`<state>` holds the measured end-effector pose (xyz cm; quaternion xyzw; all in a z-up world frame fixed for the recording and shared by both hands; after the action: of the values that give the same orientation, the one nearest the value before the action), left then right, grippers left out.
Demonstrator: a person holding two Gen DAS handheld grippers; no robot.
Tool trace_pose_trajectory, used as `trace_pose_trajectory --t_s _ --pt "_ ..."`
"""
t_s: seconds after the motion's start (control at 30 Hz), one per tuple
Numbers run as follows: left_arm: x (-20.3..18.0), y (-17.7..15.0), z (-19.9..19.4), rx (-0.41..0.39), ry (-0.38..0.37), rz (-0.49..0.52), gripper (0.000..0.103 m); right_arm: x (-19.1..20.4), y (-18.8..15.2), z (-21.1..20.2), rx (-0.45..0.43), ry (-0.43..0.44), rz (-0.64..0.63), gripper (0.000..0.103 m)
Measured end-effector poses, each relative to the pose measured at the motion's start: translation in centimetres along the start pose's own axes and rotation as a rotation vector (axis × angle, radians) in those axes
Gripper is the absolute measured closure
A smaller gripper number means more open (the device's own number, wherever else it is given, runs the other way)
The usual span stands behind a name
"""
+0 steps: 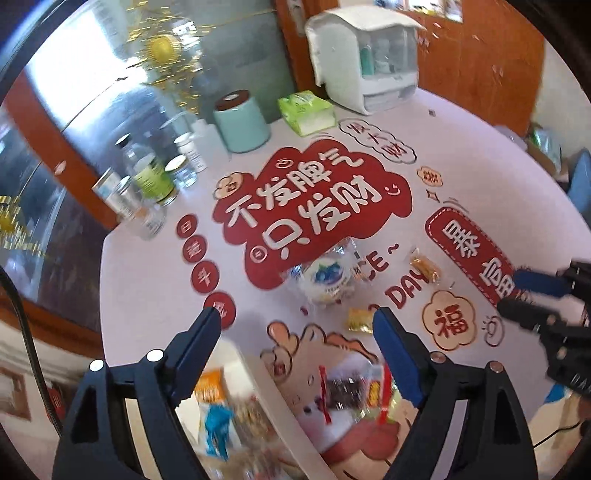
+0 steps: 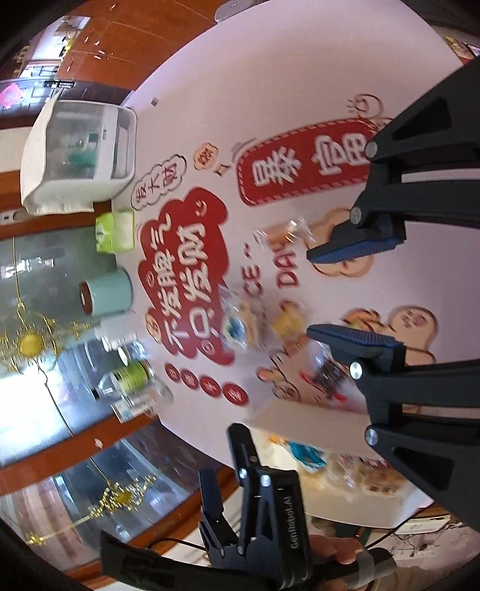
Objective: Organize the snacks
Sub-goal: 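Move both tools back over the snack pile, then grasp the blueberry cake bag with left tool while right tool grasps orange snack stick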
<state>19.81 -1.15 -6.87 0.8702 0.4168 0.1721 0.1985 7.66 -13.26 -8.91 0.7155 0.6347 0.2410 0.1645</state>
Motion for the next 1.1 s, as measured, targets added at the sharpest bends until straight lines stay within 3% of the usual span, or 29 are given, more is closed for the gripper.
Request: trace_pose_trajectory --t_s 0.23,0.4,0.77,0.97,1.0,1.1 --pt "-2.0 0.8 8.6 0.152 -0.057 0.155 0.019 -3.2 1.8 5.3 0.058 0.012 0.053 0.065" --pt "-2.5 0.6 13.8 0.230 -0.007 0.238 0.019 -5.0 1.4 10.4 0.153 0.009 0.080 0.065" --pt "-5.4 1.5 19.7 0.294 0.020 0.417 0.019 -5.9 0.2 15.7 0.240 0.015 0.067 0.065" --pt "-5.1 2.6 20.9 0.307 -0.021 0.345 0.015 -5.8 0.2 16.4 0.231 0.010 0.039 0.065" --pt "-4.9 2.7 21.0 0.317 -0.041 0.321 0.020 -5.9 0.3 16.5 0.230 0.011 0.037 0.065" --pt "-4.6 2.5 20.7 0.355 -0.132 0.234 0.048 -5.8 0.4 16.6 0.218 0.003 0.025 0.067"
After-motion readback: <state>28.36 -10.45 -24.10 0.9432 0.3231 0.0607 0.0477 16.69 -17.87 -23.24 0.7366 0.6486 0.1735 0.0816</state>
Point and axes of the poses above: each gripper's, at about its wrist camera, not at the fingertips, and z roughly the way its jaws point, x to its left, y to its top, the point moved 5 cm from there along z, roughly the way its jaws point, and after that the axes turned 8 degrees about -z, right-handed, at the moved point
